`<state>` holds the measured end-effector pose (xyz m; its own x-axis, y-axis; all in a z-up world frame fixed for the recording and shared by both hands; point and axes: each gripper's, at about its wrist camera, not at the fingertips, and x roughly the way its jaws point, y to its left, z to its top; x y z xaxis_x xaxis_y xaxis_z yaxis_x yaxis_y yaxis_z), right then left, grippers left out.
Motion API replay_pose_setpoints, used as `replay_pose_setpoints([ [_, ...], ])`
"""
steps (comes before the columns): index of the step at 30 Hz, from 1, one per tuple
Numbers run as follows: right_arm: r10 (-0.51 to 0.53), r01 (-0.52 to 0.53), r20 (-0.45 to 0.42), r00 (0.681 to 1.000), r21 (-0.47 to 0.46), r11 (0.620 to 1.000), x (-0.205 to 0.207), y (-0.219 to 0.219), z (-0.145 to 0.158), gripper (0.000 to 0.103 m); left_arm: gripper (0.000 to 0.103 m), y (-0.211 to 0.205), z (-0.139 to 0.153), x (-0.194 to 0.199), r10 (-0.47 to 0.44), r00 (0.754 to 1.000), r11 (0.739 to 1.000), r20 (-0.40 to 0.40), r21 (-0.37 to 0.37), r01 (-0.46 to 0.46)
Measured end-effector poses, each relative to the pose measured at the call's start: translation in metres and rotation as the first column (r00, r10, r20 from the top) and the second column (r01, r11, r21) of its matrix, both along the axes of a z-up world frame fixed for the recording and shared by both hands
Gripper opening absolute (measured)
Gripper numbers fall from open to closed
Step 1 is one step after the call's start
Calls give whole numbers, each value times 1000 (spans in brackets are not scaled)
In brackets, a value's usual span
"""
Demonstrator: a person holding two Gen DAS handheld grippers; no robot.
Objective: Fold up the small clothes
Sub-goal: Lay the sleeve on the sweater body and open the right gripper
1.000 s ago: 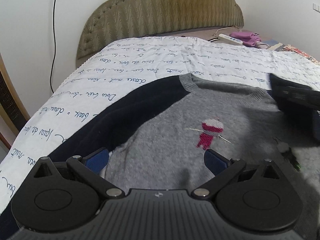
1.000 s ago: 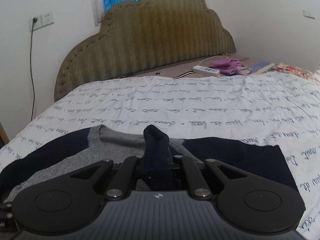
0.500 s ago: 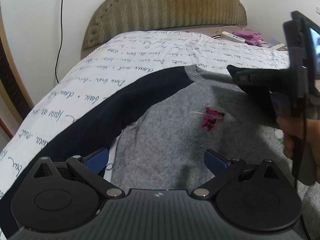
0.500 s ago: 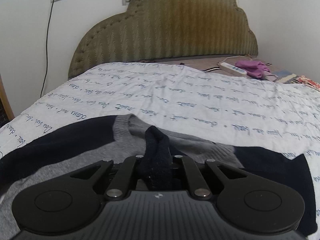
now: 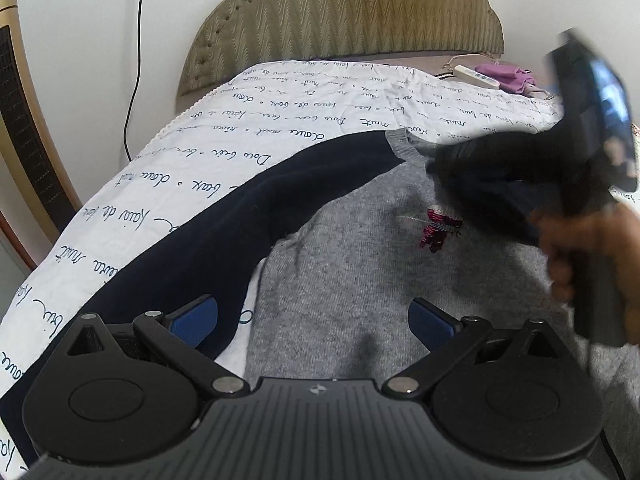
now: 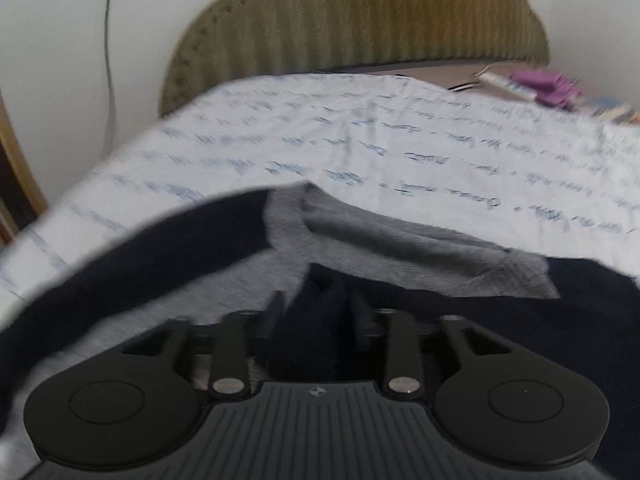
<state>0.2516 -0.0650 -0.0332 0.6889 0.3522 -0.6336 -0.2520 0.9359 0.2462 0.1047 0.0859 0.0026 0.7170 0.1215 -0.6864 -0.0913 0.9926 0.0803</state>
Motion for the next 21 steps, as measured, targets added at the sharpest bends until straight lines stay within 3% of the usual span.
replay_pose_setpoints([
  [3, 0, -2, 9, 1000, 230, 973, -7, -31, 15, 63, 103, 3, 0, -3, 12, 1000, 1000, 4, -2, -12],
  [5, -9, 7, 5, 1000, 301, 954, -12, -46, 23, 63, 103, 6, 0, -2, 23, 1000, 999, -2, -22, -23],
  [9, 30, -23, -30, 999, 220, 975, -24, -41, 23, 63, 103, 10, -3, -1, 39, 999, 998, -19, -56, -40],
  [14, 73, -54, -133, 988, 140, 989, -25, -22, -3, 63, 103, 10, -4, -4, 42, 999, 998, -24, -46, -43],
  [19, 78, -65, -78, 994, 159, 985, -39, -21, 5, 65, 103, 12, -1, -5, 51, 998, 998, -20, -43, -52],
  [21, 97, -87, -90, 991, 108, 990, -39, -14, 4, 66, 103, 13, 0, -6, 54, 998, 997, -18, -51, -55],
])
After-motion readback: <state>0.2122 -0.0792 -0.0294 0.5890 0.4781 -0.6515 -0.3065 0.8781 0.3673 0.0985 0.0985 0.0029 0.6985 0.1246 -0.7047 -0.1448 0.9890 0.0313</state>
